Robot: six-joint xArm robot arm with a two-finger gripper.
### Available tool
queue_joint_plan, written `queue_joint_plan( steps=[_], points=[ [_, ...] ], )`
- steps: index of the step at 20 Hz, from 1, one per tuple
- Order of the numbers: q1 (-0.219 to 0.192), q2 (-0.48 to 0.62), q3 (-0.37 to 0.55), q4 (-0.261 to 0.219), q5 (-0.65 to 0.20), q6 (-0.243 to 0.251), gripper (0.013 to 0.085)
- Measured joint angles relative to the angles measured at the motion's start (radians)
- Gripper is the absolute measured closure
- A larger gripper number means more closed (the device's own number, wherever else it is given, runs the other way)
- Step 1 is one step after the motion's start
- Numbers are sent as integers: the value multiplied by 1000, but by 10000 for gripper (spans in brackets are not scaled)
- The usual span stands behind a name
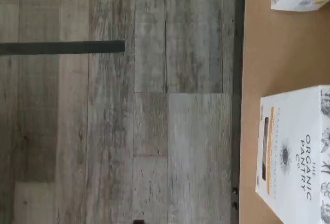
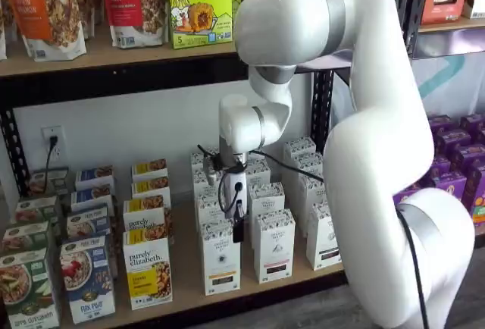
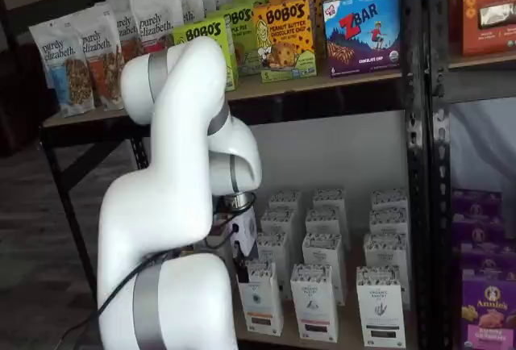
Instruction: Pick up the white box with a yellow strip in the middle, on the bottom shelf, the fourth box from the left
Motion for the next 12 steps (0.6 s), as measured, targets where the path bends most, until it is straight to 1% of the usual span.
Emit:
queue_joint_plan(
  steps=[2, 6, 10, 12],
  points=[
    [3, 8, -7, 4, 6, 0, 130],
    [11, 29, -18, 10, -10, 2, 130],
    [18, 48, -13, 51, -86, -30, 130],
    [19, 66, -29, 65, -105, -42, 130]
  ],
)
